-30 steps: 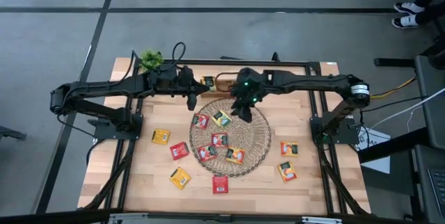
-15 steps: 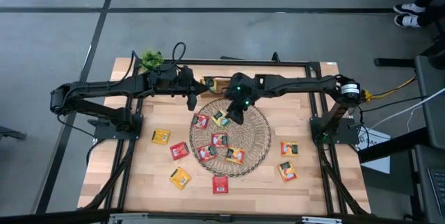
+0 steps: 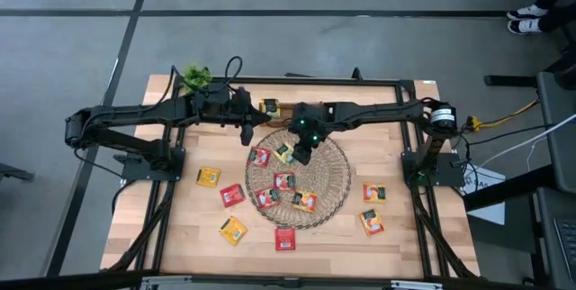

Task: Pick & Place Tea
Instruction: Put the yellow tea bag into the left of the wooden organizer

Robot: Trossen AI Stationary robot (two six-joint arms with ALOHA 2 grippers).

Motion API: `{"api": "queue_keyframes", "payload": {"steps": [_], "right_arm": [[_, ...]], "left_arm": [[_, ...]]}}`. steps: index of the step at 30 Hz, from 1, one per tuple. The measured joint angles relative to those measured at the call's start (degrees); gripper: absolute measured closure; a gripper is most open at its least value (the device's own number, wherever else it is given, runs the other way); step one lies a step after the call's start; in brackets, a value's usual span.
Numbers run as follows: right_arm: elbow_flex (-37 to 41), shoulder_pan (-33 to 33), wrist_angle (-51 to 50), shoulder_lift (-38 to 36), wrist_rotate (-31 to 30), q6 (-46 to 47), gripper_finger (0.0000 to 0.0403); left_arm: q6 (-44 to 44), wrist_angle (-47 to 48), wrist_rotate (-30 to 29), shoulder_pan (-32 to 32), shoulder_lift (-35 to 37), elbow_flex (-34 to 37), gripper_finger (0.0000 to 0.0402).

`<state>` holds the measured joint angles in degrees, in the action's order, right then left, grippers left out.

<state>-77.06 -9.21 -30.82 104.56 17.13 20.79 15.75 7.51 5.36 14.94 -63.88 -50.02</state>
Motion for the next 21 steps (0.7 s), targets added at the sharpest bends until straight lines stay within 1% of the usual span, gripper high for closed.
{"api": "queue_keyframes", "payload": {"steps": [3, 6, 13, 17, 21], "right_arm": [[0.00, 0.03, -1.75, 0.00, -1.71, -0.03, 0.0226], [0.00, -0.07, -3.35, -0.25, -2.61, -0.08, 0.0226], [0.00, 0.08, -3.99, -0.31, -2.53, 0.37, 0.0226], [0.00, 0.15, -3.68, 0.71, -2.64, 4.02, 0.0226], [0.00, 0.16, -3.59, 2.99, -4.05, 8.11, 0.0226]], "left_arm": [[1.00, 3.16, 2.25, 0.17, -0.13, 0.04, 0.0390], [1.60, 5.18, 2.24, 0.62, -0.16, 0.04, 0.0384], [2.92, 5.77, 2.10, 1.11, -0.66, 0.04, 0.0344], [3.01, 5.84, 1.42, 1.07, -0.76, 0.04, 0.0324], [3.01, 6.10, -0.04, 1.09, -0.76, 0.04, 0.0314]]}}
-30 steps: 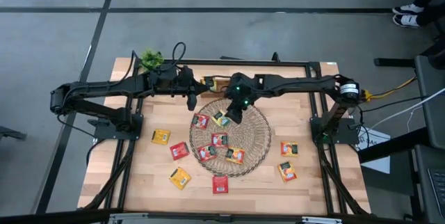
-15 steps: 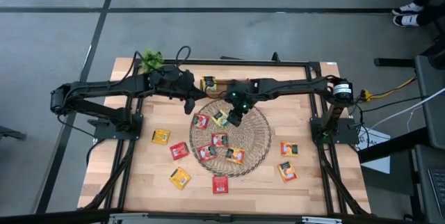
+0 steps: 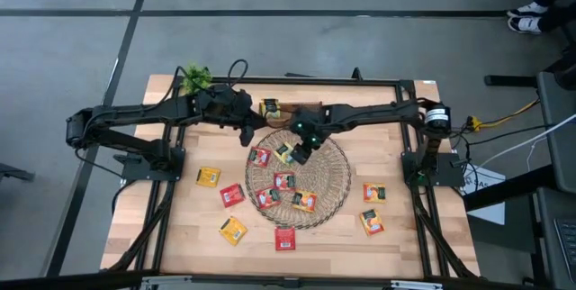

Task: Pick & Place Tea
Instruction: Put the yellow tea bag into the left of the wooden organizer

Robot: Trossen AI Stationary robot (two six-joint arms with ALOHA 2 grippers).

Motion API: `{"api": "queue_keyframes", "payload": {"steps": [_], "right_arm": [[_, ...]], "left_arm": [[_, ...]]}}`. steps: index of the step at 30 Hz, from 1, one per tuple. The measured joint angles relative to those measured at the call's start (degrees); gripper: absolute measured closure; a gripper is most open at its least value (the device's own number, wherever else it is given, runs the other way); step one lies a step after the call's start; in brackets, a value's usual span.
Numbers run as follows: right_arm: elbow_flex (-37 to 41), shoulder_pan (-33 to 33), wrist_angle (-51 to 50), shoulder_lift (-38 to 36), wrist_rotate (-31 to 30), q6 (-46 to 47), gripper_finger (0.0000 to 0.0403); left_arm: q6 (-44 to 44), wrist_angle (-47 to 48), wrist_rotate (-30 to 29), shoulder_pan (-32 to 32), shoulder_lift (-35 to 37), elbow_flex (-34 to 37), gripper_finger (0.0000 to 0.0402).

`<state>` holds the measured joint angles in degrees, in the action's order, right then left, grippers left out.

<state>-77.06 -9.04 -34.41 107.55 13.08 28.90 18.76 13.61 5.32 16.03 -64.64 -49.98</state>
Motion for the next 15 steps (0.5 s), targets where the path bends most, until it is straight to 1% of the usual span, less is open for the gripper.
{"api": "queue_keyframes", "payload": {"steps": [7, 10, 15], "right_arm": [[0.00, 0.01, 1.83, 2.60, -1.68, 8.12, 0.0226], [0.00, 0.01, 1.68, 3.43, -3.90, 11.38, 0.0226], [0.00, 0.01, 1.60, 3.45, -5.82, 12.88, 0.0226]], "left_arm": [[0.00, 0.07, -0.19, -0.02, 0.00, 0.00, 0.0311], [0.00, 0.09, -0.19, -0.02, 0.00, 0.00, 0.0313], [0.00, 0.05, -0.19, -0.02, 0.00, 0.00, 0.0311]]}}
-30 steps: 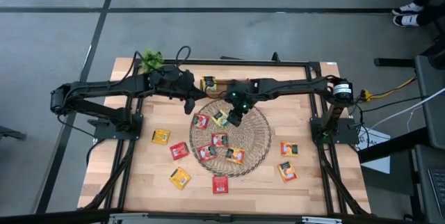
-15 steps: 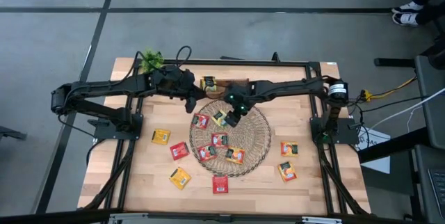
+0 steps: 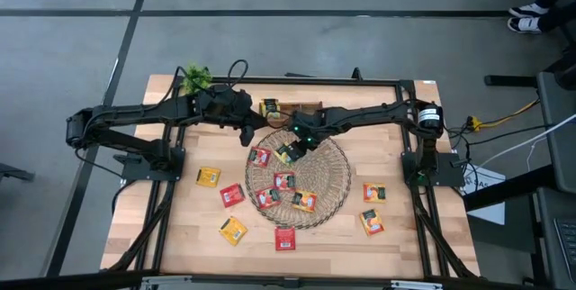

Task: Pick & Place Tea
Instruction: Put the yellow tea bag into the left of the wooden organizer

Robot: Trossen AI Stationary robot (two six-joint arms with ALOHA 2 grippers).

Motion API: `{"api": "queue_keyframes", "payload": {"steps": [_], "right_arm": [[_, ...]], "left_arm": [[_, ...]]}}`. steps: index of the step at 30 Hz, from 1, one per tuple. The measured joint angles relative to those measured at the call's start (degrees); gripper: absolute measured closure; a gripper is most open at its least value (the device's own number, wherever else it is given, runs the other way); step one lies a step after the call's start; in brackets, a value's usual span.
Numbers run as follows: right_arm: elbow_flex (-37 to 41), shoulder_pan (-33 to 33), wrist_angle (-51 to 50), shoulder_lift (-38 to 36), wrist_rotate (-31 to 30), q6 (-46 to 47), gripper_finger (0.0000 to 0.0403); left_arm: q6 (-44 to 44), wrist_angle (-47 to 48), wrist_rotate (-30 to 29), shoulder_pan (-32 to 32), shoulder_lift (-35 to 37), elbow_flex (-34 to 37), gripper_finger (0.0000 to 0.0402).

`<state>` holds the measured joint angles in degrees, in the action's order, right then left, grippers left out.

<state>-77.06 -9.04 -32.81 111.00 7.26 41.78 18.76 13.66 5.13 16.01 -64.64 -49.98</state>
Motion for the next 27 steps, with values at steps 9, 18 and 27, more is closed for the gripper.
{"api": "queue_keyframes", "payload": {"steps": [9, 18, 27], "right_arm": [[0.02, 0.30, 0.30, 2.11, 0.27, -0.02, 0.0226], [0.02, 0.68, 0.31, 4.56, 1.13, -0.26, 0.0226], [-0.11, 0.72, 0.41, 5.38, 1.34, -1.35, 0.0227]], "left_arm": [[-0.02, 0.03, -0.17, 0.00, 0.00, 0.00, 0.0312], [-0.92, 0.21, -0.28, 0.00, 0.00, 0.00, 0.0310], [-0.97, 0.07, -0.44, 0.01, 0.00, -0.02, 0.0308]]}}
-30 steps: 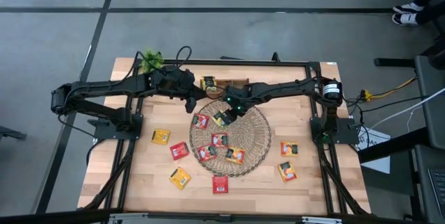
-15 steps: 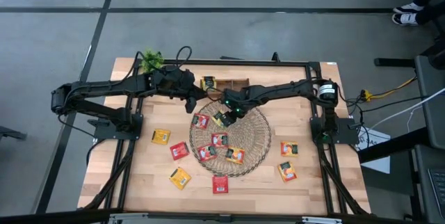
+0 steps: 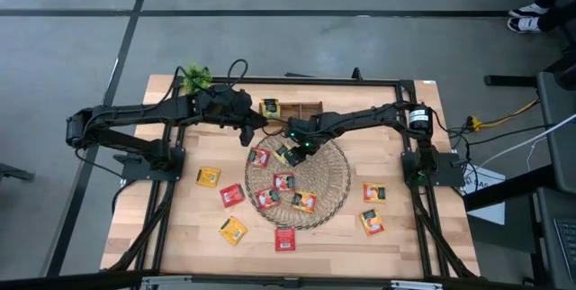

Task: Pick & Place Tea
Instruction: Put the yellow tea bag into the left of the wooden organizer

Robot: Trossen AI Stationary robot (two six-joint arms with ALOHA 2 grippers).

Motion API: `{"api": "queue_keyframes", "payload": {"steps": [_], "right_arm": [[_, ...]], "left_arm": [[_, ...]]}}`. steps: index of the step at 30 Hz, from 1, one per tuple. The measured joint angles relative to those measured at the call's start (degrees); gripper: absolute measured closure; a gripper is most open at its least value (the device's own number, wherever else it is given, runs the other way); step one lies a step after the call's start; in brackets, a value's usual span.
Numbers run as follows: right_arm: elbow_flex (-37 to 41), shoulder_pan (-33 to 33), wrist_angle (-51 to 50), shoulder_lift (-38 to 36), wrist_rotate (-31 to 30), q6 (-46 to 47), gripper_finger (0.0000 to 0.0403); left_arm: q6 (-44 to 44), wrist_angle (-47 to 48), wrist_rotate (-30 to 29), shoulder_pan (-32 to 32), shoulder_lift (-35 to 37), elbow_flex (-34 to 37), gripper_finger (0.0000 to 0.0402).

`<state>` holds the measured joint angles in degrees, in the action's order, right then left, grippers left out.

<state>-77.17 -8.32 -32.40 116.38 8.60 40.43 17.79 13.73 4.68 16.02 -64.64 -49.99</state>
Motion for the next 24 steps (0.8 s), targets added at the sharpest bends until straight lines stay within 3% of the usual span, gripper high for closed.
{"api": "queue_keyframes", "payload": {"steps": [5, 12, 24], "right_arm": [[0.04, -0.02, 0.74, 0.11, -0.01, -0.26, 0.0259], [0.24, 0.00, 3.56, 0.38, 0.00, -2.84, 0.0386], [0.24, -0.44, 4.37, 0.37, 0.82, -4.92, 0.0399]], "left_arm": [[-0.09, 0.17, -0.03, 0.00, 0.00, 0.02, 0.0311], [-0.10, 0.21, -0.08, 0.02, 0.00, 0.02, 0.0307], [-0.56, 0.23, -0.13, 0.02, 0.00, 0.00, 0.0307]]}}
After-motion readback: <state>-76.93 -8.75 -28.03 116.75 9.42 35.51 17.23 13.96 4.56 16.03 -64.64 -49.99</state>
